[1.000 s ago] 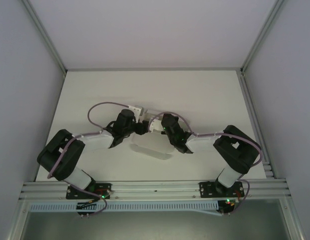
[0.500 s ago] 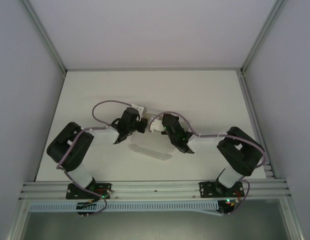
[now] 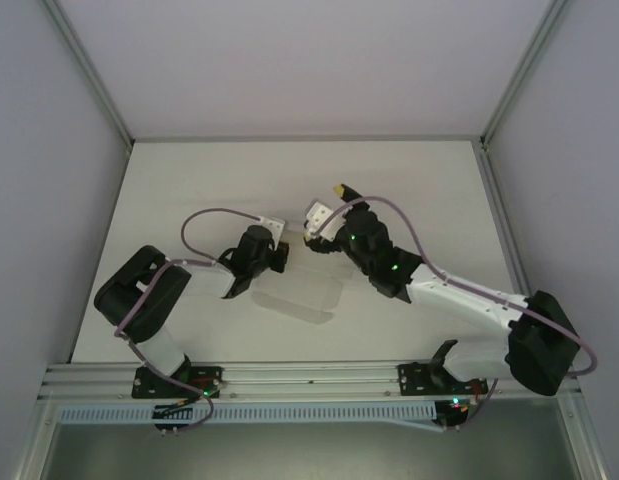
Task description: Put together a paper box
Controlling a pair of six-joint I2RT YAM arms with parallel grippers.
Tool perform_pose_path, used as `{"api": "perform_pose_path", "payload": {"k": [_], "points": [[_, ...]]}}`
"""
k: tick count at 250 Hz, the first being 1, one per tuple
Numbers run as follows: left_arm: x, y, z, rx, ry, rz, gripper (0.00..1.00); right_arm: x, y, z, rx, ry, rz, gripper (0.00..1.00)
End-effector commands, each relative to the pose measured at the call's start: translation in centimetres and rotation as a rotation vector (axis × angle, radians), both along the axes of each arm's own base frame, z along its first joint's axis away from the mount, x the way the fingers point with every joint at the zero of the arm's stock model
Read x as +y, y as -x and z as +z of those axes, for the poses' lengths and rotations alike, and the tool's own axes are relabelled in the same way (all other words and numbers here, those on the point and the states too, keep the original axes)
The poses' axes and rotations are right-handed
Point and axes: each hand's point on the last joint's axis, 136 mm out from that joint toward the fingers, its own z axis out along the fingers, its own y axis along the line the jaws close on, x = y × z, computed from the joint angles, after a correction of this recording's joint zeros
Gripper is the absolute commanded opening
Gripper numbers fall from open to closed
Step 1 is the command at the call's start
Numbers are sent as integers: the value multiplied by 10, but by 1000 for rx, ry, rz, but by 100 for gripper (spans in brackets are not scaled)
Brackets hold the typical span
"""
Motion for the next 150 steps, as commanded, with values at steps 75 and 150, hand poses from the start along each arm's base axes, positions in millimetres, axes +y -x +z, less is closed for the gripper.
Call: {"api": "perform_pose_path", "payload": {"k": [75,150], "points": [[-12,-3,16,-141,30,-46,0,-7,-43,-57,575,-167,-200,100],[-12,-2,8,-118,19,-47,2,5,-40,-137,770,-61,-197,100]]}}
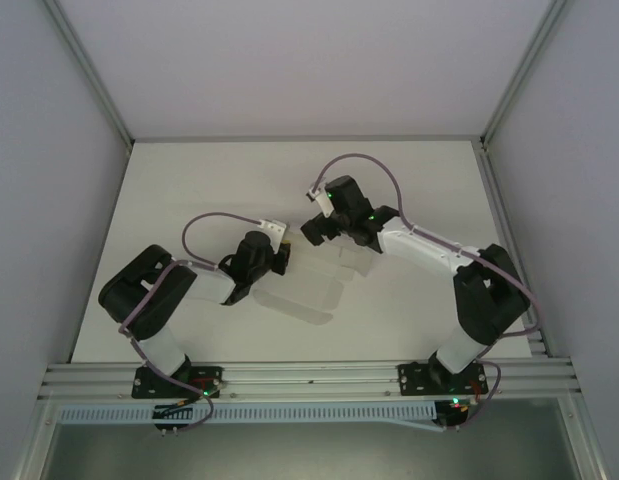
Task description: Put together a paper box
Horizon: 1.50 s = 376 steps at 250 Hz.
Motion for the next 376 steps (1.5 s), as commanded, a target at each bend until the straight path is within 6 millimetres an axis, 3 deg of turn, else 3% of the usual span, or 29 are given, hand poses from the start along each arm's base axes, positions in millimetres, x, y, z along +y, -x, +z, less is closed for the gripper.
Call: {"api": "perform_pose_path", "payload": {"k": [1,57,101,127,147,168,194,222,255,290,376], "points": [[-6,-3,4,-28,1,-13,2,5,6,-21,101,3,7,100],[-7,-3,1,-17,-5,-18,5,8,21,-55,207,14,39,100],[-9,-4,0,-11,-6,-25,5,0,25,-63,215,42,30,100],[-10,-3,2,-8,5,-29,0,-3,24,-61,211,49,11,100],[-10,-4,6,9,16,-10,0,-9,13,-38,134,37,-38,100],[-7,-5,13,38,30,28,0,-20,0,11,-1,-15,-123,100],[-5,-3,23,82,43,50,0,-37,-2,68,-142,-111,-208,100],[-2,1,29,111,48,61,0,-63,5,92,-189,-124,-270,100],[2,5,37,121,63,75,0,-95,13,82,-151,-62,-336,100],[3,7,46,110,78,74,0,-116,17,64,-102,-49,-381,100],[5,4,64,78,88,82,0,-103,27,33,10,-83,-289,100]]}}
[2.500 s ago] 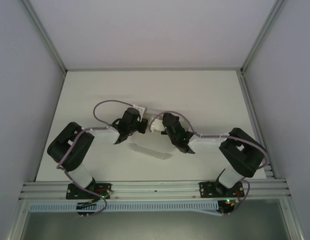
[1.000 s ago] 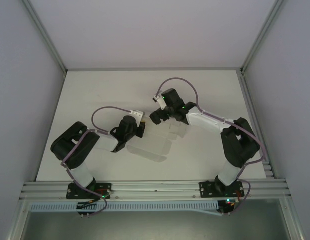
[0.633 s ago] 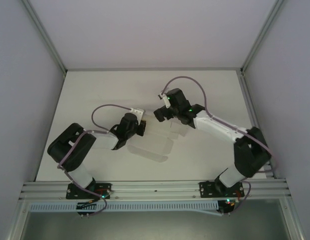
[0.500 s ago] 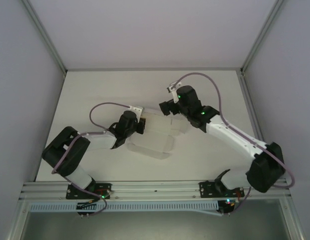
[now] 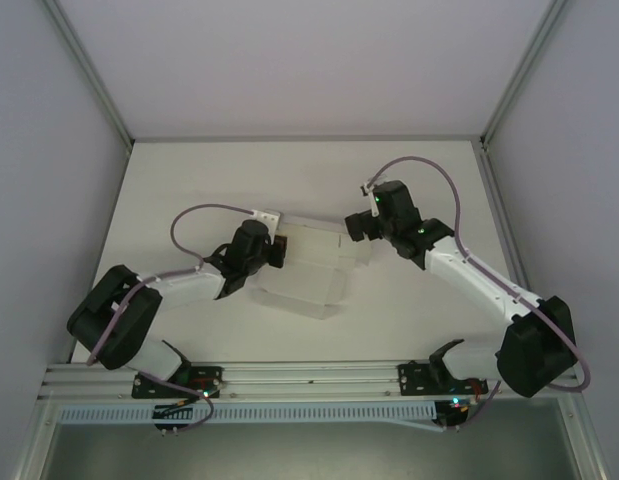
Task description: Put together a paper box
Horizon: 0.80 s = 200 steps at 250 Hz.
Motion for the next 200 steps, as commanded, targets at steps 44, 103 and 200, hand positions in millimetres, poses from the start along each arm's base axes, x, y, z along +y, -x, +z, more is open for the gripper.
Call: {"api": "perform_pose_path", "payload": {"k": [44,103,200], "points": [[-6,-7,29,-36,50,24,0,26,22,-27,108,-65,165,100],[-10,-8,40,-37,92,17,0,71,46,-19,101,-229,420,100],[-18,2,60,-36,180,-28,0,110,49,14,-190,-289,528,100]]}}
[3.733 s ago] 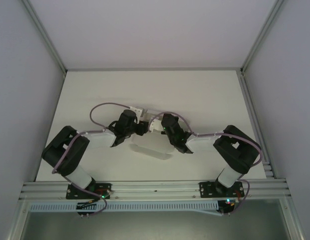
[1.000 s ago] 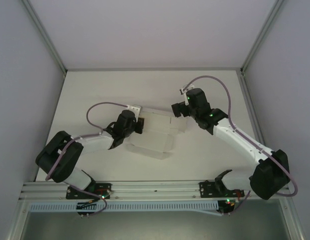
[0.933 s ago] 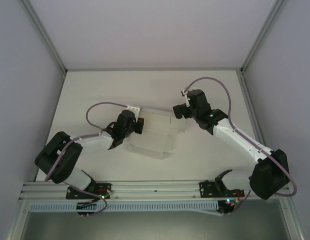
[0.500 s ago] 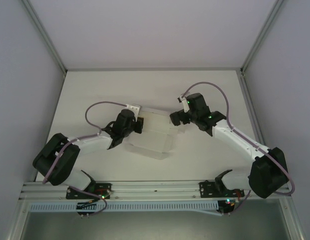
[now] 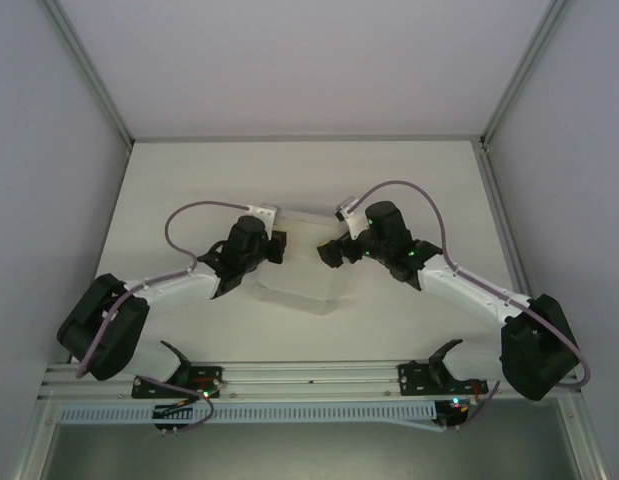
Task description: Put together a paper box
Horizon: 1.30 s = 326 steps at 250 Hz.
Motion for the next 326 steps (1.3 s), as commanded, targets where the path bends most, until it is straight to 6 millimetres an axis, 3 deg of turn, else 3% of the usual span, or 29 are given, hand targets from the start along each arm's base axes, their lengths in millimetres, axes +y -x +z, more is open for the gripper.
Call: {"api": "perform_pose_path", "payload": {"k": [1,46,96,140,179,205,268,295,326], "points": [[-16,-2,34,-45,105,-35,0,20,1,30,-142,-78,68,100],[-19,0,33,-32,120,-47,0,21,-6,27,-210,-26,6,100],[-18,0,31,-22,116,-42,0,6,-16,42,-292,-43,-116,100],[-13,-2,27,-20,97,-11,0,-10,-8,55,-313,-55,-156,100],[-7,-6,23,-15,77,25,0,-34,1,71,-316,-64,-233,100],[-5,-7,22,-12,72,42,0,-65,2,76,-283,-47,-384,100],[3,-9,24,-19,58,84,0,-137,22,41,-52,39,-704,100],[3,-10,23,-22,51,84,0,-143,27,29,-24,-2,-726,100],[2,-9,21,-22,33,68,0,-138,23,41,-61,-81,-684,100]]}}
